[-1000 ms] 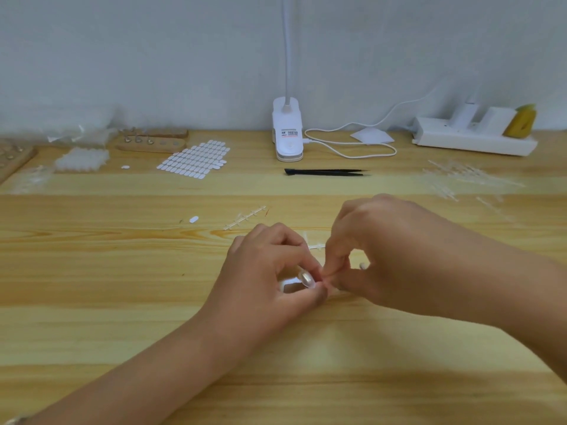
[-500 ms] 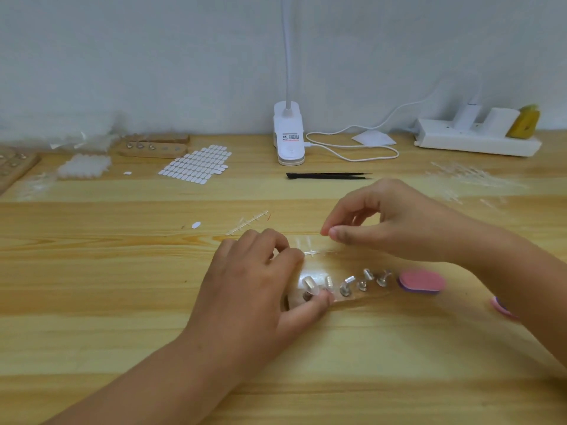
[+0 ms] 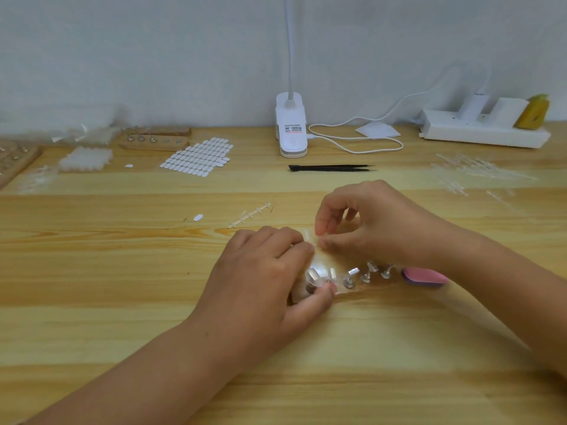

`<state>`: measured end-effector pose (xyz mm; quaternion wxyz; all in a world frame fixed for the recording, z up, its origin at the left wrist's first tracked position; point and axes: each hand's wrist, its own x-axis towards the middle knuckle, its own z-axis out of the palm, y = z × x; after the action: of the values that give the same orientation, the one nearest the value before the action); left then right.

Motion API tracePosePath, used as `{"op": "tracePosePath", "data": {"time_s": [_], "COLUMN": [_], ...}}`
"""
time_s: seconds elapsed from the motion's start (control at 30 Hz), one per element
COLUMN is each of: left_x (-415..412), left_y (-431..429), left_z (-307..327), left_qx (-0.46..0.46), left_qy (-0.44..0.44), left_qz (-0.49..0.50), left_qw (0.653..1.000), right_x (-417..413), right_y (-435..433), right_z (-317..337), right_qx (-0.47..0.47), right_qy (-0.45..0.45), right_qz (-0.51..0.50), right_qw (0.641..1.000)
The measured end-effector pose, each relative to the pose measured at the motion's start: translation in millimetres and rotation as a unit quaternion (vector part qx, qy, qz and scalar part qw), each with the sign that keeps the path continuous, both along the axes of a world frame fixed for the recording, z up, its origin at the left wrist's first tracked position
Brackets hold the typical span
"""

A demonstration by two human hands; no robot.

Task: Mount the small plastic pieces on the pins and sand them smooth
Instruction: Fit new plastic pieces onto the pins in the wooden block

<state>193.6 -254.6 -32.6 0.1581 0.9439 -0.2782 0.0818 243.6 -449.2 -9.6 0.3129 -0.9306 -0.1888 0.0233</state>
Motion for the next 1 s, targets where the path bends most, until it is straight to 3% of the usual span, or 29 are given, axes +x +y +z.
{"op": "tracePosePath", "data": {"time_s": [0.4, 0.53, 0.73, 1.0], "left_x": [-1, -1, -1, -1], "left_y": [0, -1, -7, -28], "left_z": [1, 0, 2, -1], "left_qx": [-0.002, -0.007, -0.100, -0.202], "left_qy": [0.009, 0.000, 0.012, 0.091], "left_qz": [-0.004, -0.004, -0.018, -0.030], "left_qw": [1.000, 1.000, 0.995, 0.975], "right_x": [-1, -8, -25, -51], "right_y": [-15, -23, -21, -27], "right_z": [20, 44, 57, 39], "right_qx": [-0.043, -0.016, 0.064, 0.095], "right_qy": [-0.023, 0.042, 0.126, 0.113], "right_qz": [0.008, 0.013, 0.024, 0.008], "right_qw": [0.999, 0.999, 0.990, 0.989]}}
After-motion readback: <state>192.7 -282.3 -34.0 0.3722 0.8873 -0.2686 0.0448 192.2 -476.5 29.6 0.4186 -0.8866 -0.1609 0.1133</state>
